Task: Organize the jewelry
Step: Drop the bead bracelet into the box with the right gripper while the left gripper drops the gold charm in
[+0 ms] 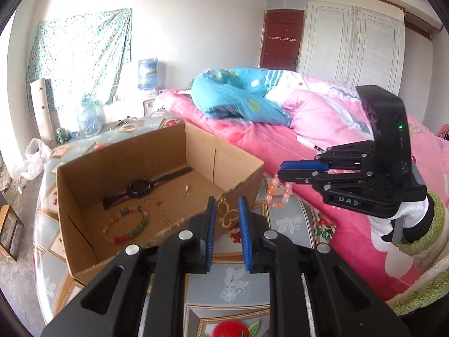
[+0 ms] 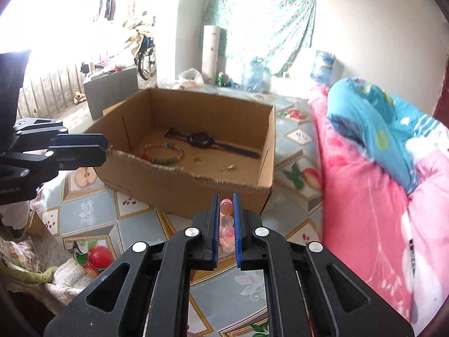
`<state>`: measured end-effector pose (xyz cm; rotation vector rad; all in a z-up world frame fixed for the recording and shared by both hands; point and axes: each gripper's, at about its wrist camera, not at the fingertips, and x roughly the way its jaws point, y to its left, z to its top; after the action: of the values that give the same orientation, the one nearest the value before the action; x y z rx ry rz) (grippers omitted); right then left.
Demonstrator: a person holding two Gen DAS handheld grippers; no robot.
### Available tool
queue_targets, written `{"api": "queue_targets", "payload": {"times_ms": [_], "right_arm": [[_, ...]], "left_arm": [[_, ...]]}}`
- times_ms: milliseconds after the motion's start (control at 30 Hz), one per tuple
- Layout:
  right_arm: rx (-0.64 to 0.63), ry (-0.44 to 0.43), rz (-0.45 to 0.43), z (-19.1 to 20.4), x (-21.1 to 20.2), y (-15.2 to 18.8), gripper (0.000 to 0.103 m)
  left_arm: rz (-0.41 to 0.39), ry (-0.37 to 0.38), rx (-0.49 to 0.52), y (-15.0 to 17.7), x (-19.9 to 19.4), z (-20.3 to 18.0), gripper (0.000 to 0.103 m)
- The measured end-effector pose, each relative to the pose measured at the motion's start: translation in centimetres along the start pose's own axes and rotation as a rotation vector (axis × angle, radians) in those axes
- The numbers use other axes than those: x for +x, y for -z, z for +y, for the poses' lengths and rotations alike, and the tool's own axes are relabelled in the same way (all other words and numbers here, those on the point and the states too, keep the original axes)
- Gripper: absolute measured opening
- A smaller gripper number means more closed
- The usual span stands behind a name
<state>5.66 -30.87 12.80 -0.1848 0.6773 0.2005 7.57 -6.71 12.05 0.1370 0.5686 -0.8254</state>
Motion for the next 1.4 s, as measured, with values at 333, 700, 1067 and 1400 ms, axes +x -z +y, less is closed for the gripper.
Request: {"api": "queue_targets", "payload": {"times_ms": [333,700,1067,1400], "right_arm": [[-0.051,-0.162,-0.047,-2.1,1.1,-9.1,0.007],[-0.06,-0.355,0.481,0.8,15.5,-7.7,0.007],[-0.047,-0.261,0.419,-2.3,14.9,-8.1,0.01],[0.121,-0.275,0.169,-5.9,9.6,-8.6,0.017]], "left_arm": [[0.042,-0.078,-0.023,-4.0,1.7,4.7,0.015],[0.094,-0.093,-0.08,-3.2,3.4,8.0,0.015],[0.185,-0.008,-0.084,-5.4,7.3,8.8,0.015],[0.522,0.111,-0.174,-7.2,18.4,10.0,0.015]]}}
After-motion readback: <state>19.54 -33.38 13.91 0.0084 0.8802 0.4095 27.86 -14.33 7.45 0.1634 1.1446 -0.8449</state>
